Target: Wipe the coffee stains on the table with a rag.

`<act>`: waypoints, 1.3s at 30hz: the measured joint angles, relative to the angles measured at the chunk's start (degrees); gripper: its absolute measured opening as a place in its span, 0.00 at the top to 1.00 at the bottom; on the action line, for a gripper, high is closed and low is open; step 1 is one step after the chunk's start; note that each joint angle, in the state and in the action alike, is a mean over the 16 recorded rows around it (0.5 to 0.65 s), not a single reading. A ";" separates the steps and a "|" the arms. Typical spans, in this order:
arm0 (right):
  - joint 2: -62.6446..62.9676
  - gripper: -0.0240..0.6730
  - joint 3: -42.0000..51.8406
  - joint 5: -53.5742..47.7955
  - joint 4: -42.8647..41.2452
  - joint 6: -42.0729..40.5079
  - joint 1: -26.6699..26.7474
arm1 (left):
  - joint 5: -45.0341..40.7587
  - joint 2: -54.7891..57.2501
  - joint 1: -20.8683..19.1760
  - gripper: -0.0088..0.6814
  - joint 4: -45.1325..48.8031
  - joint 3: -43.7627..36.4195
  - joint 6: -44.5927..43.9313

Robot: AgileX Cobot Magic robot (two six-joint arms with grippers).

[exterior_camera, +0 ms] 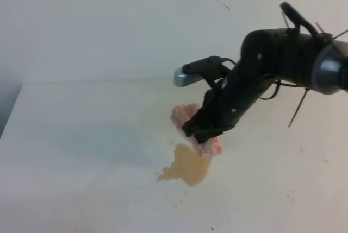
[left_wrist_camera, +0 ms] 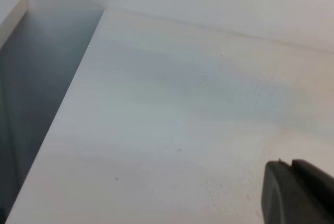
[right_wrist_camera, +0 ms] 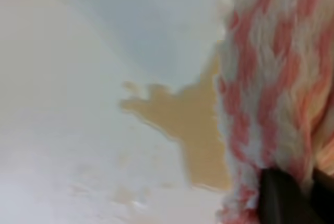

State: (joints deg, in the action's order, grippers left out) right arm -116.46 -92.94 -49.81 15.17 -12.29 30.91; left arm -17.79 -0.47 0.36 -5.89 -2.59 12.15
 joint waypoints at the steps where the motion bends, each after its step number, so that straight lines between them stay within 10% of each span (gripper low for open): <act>1: -0.72 0.97 -1.33 -0.24 -0.19 -0.04 1.43 | 0.00 -0.09 0.00 0.99 0.00 0.00 0.00; 15: -14.05 0.97 -13.02 -6.15 -4.13 2.77 11.02 | -0.06 -0.47 -0.01 0.99 0.00 0.00 0.00; 39: -15.57 0.97 -13.35 -8.23 -4.14 2.19 2.97 | 0.00 -0.95 -0.03 0.99 0.00 0.00 0.00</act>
State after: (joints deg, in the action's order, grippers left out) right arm -132.02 -106.29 -58.04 11.03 -10.10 33.87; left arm -17.79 -1.42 0.33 -5.89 -2.59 12.15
